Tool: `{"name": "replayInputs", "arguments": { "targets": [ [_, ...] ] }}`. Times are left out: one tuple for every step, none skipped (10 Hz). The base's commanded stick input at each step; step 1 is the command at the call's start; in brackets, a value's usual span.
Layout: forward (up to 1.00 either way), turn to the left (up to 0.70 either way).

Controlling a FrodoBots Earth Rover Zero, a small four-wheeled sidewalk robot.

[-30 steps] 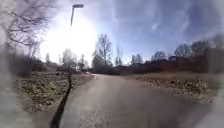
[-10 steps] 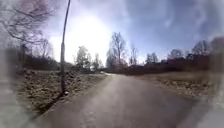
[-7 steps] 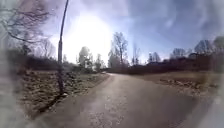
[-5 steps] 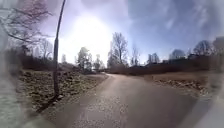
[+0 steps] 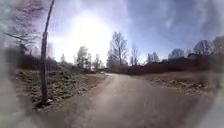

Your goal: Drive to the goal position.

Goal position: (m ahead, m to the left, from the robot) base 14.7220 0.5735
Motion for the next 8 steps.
{"name": "replayInputs", "arguments": {
  "targets": [
    [0.85,0.00],
    [0.85,0.00],
    [0.85,0.00],
    [0.85,0.00],
    [0.85,0.00],
    [0.85,0.00],
    [0.85,0.00],
    [0.85,0.00]
  ]
}}
